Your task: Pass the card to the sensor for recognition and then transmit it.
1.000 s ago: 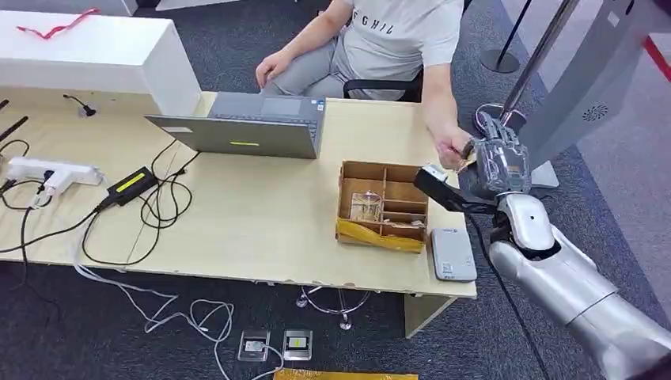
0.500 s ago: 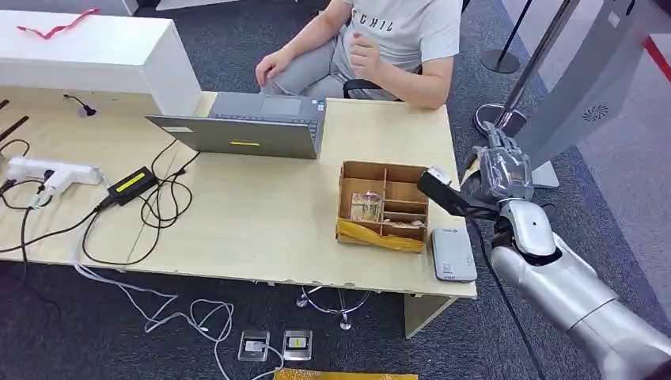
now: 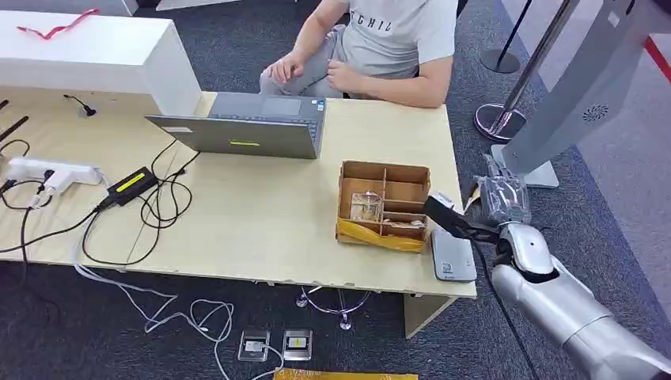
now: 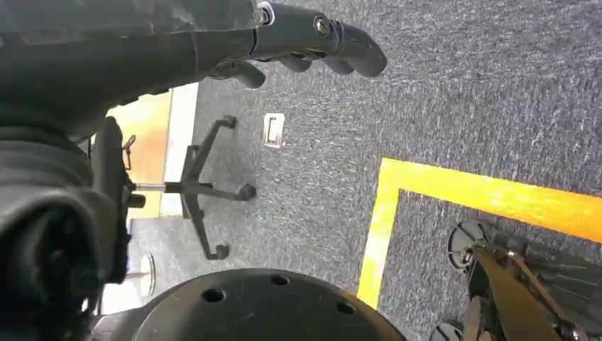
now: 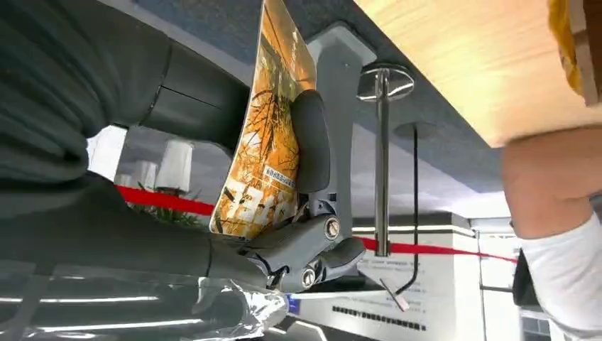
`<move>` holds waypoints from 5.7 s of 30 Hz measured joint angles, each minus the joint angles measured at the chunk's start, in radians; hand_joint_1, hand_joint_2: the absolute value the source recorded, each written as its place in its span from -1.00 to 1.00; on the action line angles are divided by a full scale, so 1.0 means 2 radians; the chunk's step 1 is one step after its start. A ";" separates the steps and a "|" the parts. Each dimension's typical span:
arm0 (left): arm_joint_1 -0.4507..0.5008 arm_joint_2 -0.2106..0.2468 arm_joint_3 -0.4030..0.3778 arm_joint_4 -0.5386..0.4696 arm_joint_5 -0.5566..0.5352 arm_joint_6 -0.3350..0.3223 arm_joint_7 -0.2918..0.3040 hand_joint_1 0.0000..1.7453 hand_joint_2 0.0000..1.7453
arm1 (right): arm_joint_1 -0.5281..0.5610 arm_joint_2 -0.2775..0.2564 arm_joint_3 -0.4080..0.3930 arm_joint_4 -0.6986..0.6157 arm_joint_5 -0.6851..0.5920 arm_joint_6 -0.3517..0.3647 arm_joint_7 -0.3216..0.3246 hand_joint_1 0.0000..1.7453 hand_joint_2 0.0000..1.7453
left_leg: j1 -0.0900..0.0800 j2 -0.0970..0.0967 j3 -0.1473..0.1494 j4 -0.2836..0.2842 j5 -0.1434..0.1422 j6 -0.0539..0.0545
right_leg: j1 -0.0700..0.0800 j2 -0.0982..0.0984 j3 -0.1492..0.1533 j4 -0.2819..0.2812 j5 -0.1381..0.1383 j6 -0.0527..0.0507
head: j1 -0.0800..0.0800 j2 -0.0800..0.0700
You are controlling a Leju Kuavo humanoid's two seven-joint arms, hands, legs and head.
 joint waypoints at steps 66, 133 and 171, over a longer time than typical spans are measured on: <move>0.001 0.014 0.000 0.007 -0.041 -0.018 -0.002 -1.00 -1.00 | -0.043 0.019 -0.068 -0.030 -0.043 -0.030 -0.015 1.00 1.00 | 0.000 0.000 0.000 0.000 0.000 0.000 | 0.000 0.000 0.000 0.000 0.000 0.000 | 0.000 0.000; 0.004 0.014 0.003 0.009 -0.053 -0.033 0.000 -1.00 -1.00 | -0.015 -0.027 -0.009 -0.195 -0.004 0.089 0.088 -1.00 1.00 | 0.000 0.000 0.000 0.000 0.000 0.000 | 0.000 0.001 0.000 -0.001 0.000 0.000 | 0.000 0.000; 0.003 0.009 0.003 0.009 -0.026 -0.012 0.005 -1.00 -1.00 | 0.062 0.002 0.047 -0.197 -0.095 -0.003 0.015 -1.00 1.00 | 0.000 0.000 0.000 0.000 0.000 0.000 | 0.000 0.000 0.000 -0.001 0.000 0.000 | 0.000 0.000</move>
